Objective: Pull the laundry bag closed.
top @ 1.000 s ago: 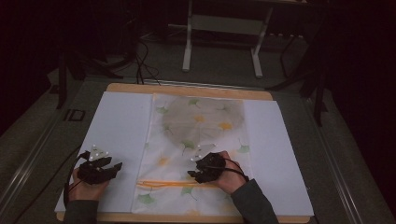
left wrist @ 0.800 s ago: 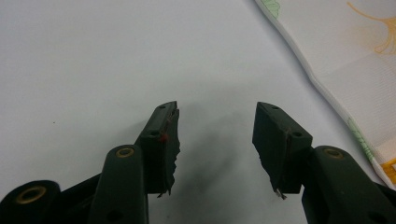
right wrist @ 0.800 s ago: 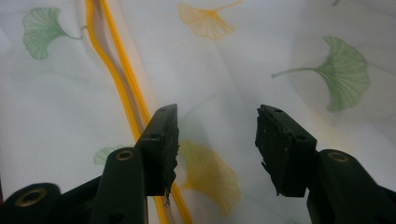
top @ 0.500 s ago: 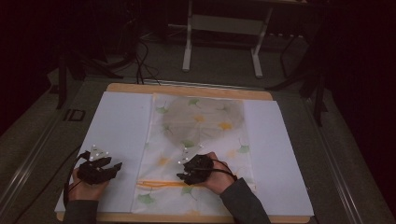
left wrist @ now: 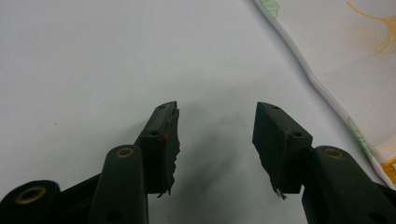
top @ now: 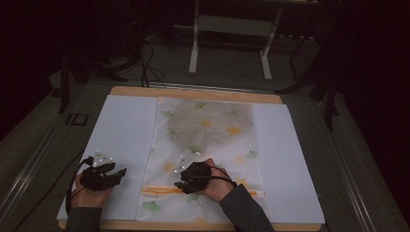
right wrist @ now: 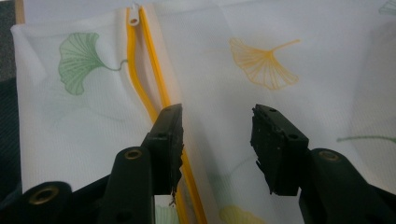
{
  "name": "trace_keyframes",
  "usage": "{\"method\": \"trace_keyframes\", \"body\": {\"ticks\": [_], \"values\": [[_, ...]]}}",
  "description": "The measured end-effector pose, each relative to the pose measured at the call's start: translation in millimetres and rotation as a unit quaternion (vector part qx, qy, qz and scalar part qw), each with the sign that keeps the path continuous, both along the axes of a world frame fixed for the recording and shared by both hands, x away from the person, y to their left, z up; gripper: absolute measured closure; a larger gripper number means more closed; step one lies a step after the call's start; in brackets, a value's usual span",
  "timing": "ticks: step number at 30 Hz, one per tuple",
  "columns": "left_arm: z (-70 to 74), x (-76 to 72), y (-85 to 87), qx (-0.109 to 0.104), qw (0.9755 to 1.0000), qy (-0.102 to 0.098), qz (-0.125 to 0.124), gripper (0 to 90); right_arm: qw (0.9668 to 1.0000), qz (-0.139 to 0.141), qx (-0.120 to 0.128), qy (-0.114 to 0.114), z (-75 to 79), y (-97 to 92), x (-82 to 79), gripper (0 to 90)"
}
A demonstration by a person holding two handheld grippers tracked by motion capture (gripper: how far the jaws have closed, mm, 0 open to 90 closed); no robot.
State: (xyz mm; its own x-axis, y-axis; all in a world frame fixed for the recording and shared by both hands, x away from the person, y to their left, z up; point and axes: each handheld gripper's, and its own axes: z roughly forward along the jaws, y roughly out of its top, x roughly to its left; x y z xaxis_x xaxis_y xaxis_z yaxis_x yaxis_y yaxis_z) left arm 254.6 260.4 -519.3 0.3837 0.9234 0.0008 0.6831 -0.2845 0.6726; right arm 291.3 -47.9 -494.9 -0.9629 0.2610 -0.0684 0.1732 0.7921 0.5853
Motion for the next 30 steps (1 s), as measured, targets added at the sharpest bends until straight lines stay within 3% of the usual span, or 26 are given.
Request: {"method": "trace_keyframes", "body": {"ticks": [30], "values": [[0.9, 0.2, -1.8, 0.008, 1.0, -0.005, -0.001, 50.9, 0.9992, 0.038, 0.005, 0.014, -2.5, 36.5, -7.4, 60.3]]}}
